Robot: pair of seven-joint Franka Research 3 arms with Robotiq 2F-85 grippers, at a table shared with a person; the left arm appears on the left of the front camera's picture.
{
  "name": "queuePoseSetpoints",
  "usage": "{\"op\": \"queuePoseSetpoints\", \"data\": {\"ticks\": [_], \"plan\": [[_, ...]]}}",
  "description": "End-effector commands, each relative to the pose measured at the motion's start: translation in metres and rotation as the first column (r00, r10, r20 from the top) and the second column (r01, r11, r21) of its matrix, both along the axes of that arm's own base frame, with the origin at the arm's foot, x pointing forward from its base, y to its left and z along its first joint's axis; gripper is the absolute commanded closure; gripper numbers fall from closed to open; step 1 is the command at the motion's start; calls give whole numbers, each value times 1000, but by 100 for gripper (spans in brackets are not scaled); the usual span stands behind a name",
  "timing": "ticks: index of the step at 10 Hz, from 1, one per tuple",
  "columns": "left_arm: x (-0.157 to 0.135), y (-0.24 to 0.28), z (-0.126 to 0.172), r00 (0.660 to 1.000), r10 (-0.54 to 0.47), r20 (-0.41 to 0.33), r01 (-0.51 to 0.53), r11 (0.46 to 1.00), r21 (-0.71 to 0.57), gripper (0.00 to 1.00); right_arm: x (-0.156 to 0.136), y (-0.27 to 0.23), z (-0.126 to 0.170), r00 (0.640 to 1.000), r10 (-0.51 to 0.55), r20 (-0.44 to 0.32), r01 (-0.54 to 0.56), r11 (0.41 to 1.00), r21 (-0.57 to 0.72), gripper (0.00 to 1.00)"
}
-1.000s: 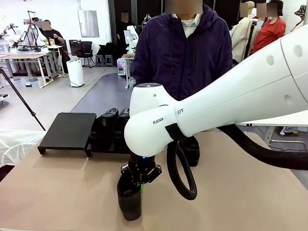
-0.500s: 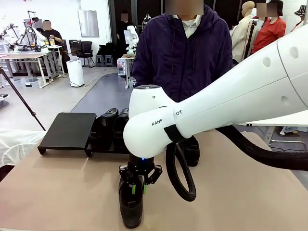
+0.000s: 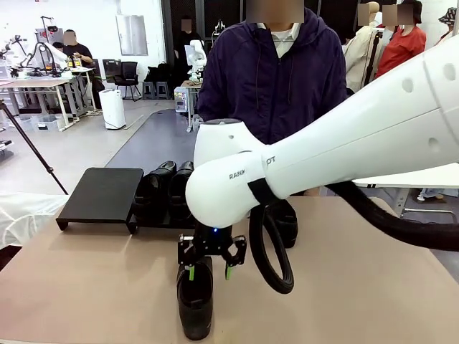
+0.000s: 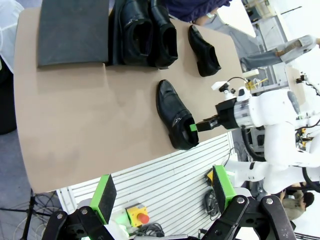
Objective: Organize the shoes by placing them on the stand.
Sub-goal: Pick up one Shoe and place it in the middle of the table.
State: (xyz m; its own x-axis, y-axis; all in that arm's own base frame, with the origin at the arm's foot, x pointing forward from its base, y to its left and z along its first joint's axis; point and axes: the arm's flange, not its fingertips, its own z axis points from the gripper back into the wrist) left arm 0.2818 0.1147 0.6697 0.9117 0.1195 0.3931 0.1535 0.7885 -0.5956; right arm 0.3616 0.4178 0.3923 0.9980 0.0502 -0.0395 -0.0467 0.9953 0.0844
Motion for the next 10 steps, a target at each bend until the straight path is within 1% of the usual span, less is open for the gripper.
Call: {"op": "queuePoseSetpoints", "data": {"ticks": [1,2,3,4,5,6,7,8,9,10], "plan": [[-2,1,0,1000,-15,10,15,1000,4,0,-13,-35,51,998,-30,48,31,999,-27,0],[-2,1,0,1000,-15,10,15,1000,4,0,-22,-54,85,998,-4,67,5,1000,-21,0],[-2,1,0,1000,-15,10,15,1000,4,0,-31,-77,123,995,104,0,-104,994,19,0],[-2,1,0,1000,-15,10,15,1000,4,0,-40,-108,159,993,117,3,-117,992,55,0],[-2,1,0,1000,-15,10,15,1000,4,0,-47,-152,195,991,130,-10,-128,987,99,0],[-2,1,0,1000,-15,10,15,1000,4,0,-55,-194,222,992,121,41,-126,981,146,0],[-2,1,0,1000,-15,10,15,1000,4,0,-67,-234,239,985,145,98,-159,975,156,0],[-2,1,0,1000,-15,10,15,1000,4,0,-82,-270,249,970,181,163,-207,965,160,0],[-2,1,0,1000,-15,10,15,1000,4,0,-102,-305,253,943,258,211,-295,940,170,0],[-2,1,0,1000,-15,10,15,1000,4,0,-118,-335,255,932,262,251,-315,927,203,0]]}}
